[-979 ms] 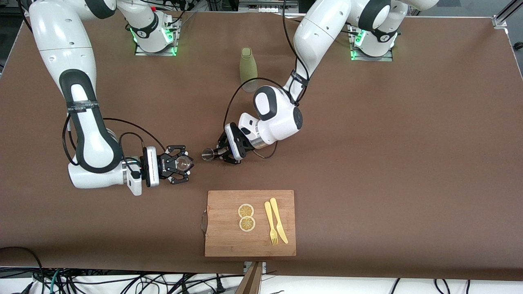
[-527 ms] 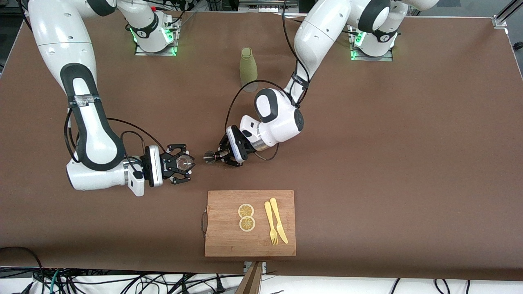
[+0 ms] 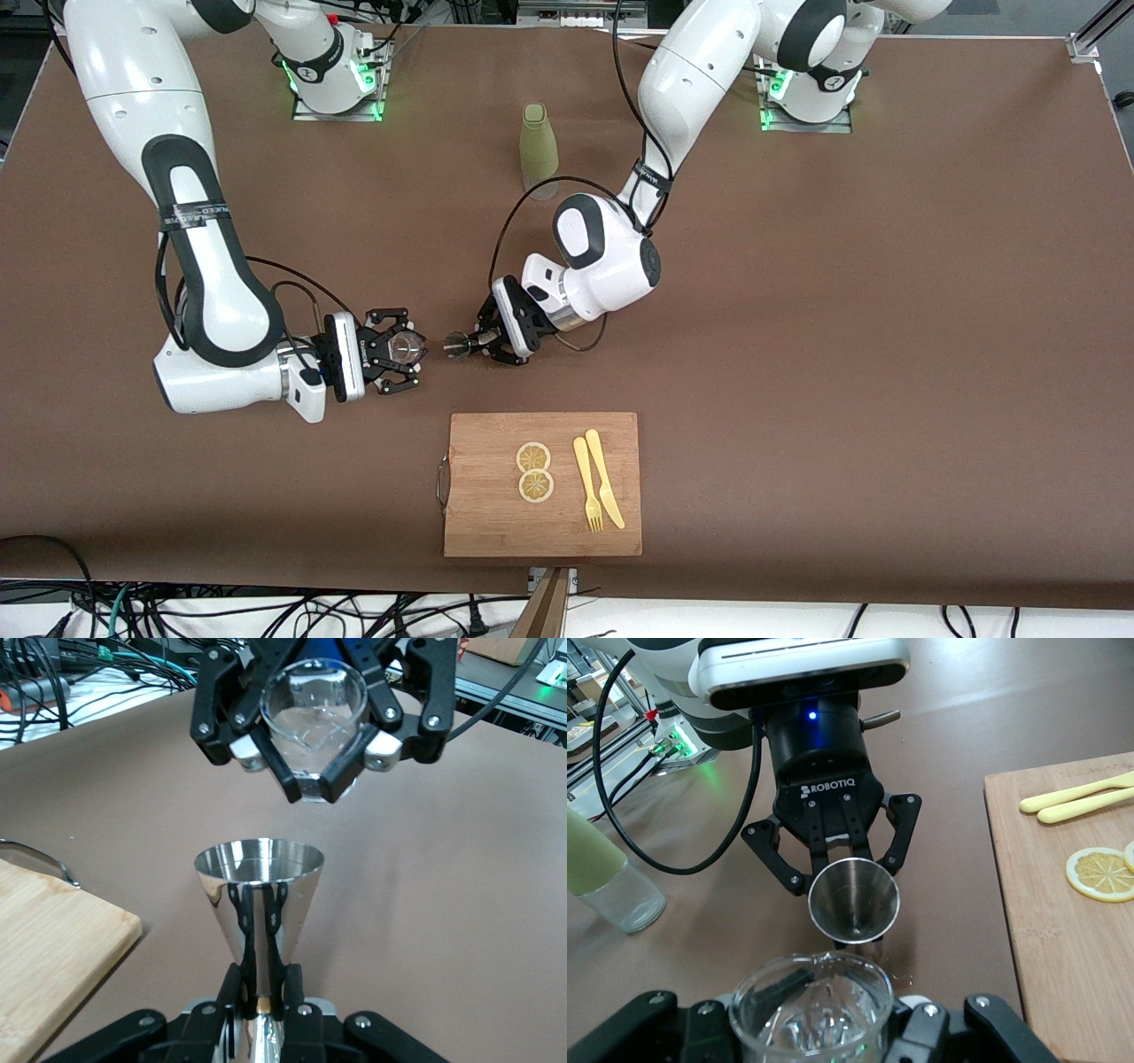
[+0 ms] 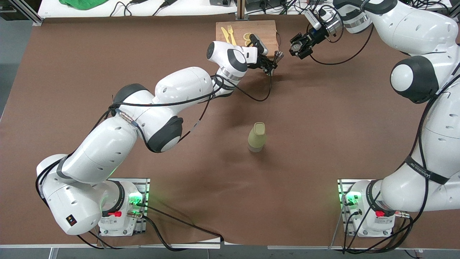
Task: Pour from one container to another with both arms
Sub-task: 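Lift the glass cup and bring it above the jigger with the right gripper, then tilt the glass cup with the right gripper to pour water into the jigger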
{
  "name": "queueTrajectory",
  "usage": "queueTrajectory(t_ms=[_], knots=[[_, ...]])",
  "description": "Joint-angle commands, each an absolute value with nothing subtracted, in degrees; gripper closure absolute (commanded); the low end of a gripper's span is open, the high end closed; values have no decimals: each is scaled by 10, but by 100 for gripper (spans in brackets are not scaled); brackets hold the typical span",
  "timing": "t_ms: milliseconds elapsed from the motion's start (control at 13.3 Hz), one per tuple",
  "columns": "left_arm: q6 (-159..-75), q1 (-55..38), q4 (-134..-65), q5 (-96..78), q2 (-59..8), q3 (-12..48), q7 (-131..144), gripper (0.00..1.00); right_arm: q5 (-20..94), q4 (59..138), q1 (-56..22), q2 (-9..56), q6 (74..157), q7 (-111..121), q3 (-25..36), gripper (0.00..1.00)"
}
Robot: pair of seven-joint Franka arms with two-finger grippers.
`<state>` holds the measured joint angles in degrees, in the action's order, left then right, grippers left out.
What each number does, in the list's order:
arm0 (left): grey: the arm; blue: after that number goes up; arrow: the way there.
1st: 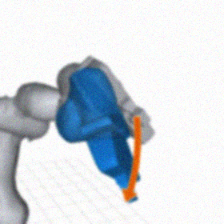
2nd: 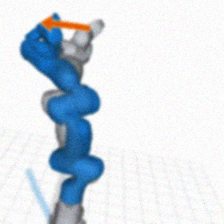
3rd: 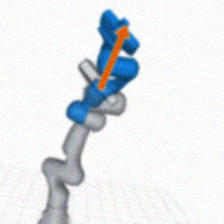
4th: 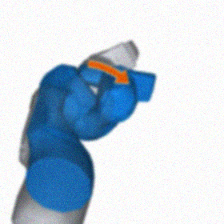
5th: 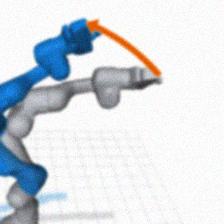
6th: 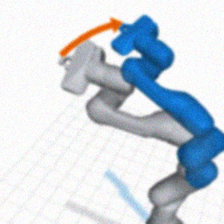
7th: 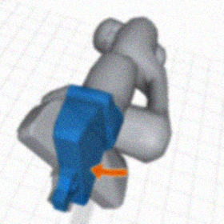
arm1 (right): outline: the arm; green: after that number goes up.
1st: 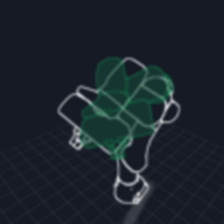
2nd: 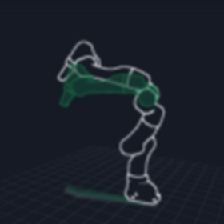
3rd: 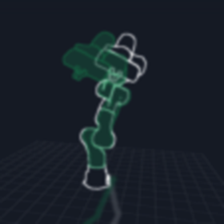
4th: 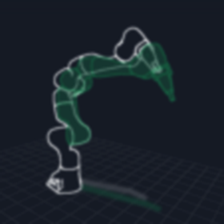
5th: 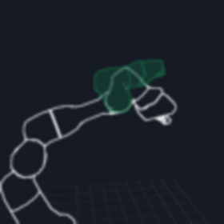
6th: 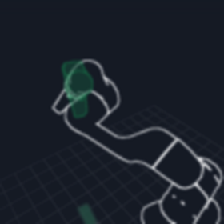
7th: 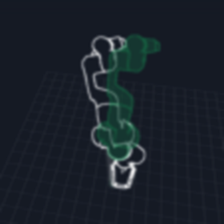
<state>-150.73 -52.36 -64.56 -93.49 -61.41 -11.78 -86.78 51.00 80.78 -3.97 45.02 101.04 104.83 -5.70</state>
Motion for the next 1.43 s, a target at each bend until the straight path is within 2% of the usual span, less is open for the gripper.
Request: queueTrajectory(t_ms=[0, 301, 1356], knots=[[-1524, -528, -605, -952, -636, -126, -848, 100, 495, 808, -36, 441, 1020, 1024, -74, 79], [-1530, -533, -603, -951, -640, -134, -843, 100, 456, 780, -36, 441, 1021, 979, -86, 79], [-1532, -534, -601, -951, -643, -135, -842, 100, 381, 780, -37, 441, 1055, 936, -125, 79]])
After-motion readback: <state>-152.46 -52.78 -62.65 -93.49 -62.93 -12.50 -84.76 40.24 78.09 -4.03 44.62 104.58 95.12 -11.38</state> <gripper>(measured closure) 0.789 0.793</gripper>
